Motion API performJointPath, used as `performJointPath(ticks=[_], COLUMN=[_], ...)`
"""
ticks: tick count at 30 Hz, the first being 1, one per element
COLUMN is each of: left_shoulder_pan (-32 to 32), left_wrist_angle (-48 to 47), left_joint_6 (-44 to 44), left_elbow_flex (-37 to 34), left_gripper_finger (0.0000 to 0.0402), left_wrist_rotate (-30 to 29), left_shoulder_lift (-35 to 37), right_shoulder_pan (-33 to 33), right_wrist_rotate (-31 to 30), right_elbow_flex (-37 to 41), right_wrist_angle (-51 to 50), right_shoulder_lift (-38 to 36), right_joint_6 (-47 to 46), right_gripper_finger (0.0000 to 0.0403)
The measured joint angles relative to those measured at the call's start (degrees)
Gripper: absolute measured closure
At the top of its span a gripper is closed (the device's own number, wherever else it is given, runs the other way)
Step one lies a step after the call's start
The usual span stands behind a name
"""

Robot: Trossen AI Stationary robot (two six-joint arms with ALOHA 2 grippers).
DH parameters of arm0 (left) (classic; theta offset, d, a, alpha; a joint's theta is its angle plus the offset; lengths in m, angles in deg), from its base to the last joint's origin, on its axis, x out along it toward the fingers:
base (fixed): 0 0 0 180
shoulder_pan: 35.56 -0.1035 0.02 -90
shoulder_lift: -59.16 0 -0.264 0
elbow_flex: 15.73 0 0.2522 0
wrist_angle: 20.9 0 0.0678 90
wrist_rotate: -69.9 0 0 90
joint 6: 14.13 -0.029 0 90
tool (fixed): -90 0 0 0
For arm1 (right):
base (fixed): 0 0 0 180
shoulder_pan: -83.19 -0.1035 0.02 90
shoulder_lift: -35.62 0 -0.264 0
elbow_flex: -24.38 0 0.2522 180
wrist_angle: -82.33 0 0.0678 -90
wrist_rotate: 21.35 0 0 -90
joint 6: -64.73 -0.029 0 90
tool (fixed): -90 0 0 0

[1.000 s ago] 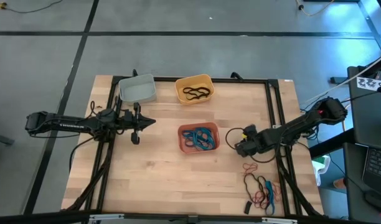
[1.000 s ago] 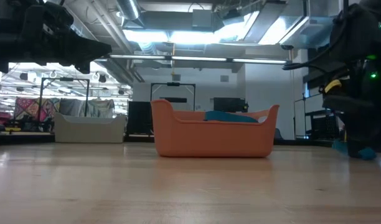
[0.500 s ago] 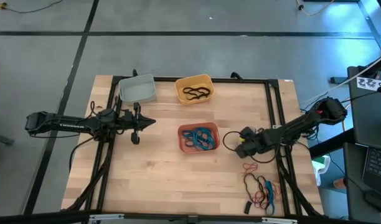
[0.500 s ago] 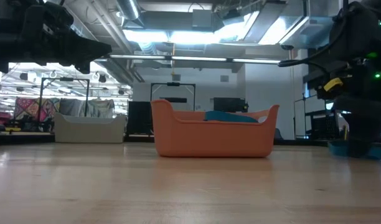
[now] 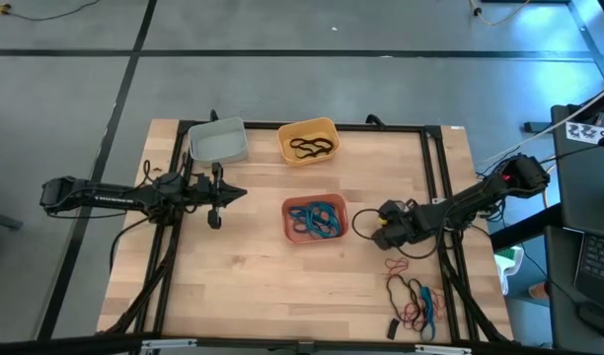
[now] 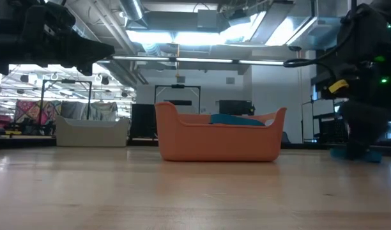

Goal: Sort rubber bands into baskets
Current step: Put the blue rubber band into the orange bin

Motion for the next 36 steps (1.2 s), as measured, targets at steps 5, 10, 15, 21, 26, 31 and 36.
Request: performJointPath(ticks=[5, 10, 15, 21, 26, 31, 36], left_shoulder_pan=[0.02, 0.02, 0.01, 0.01, 0.02, 0.00, 0.01], left_wrist_angle=[0.00, 0.00, -0.01, 0.00, 0.00, 0.00, 0.00], left_joint_6=[-0.02, 0.00, 0.11, 0.22, 0.22, 0.22, 0.20], left_elbow_flex=[0.01, 0.00, 0.01, 0.00, 0.00, 0.00, 0.01], left_gripper_finger=[0.0396, 0.0396, 0.0396, 0.0396, 0.0396, 0.0396, 0.0396], left_wrist_rotate=[-0.01, 0.00, 0.00, -0.01, 0.00, 0.00, 0.00], left_shoulder_lift=[0.00, -0.02, -0.01, -0.01, 0.00, 0.00, -0.01], right_shoulder_pan=[0.10, 0.05, 0.05, 0.03, 0.03, 0.01, 0.01], right_wrist_rotate=[-3.56, -6.29, -7.49, -9.63, -11.58, -14.41, -17.05], right_elbow_flex=[-1.93, -4.15, -6.30, -8.48, -9.92, -12.60, -15.94], right_wrist_angle=[-0.50, -0.76, -1.27, -3.01, -3.14, -3.31, -3.35], right_shoulder_lift=[-1.86, -2.79, -2.79, -2.82, -2.82, -2.85, -2.86], right_joint_6=[2.43, 5.03, 5.64, 7.38, 8.80, 9.88, 14.47], right_gripper_finger=[0.0399, 0.0400, 0.0400, 0.0399, 0.0398, 0.0398, 0.0398])
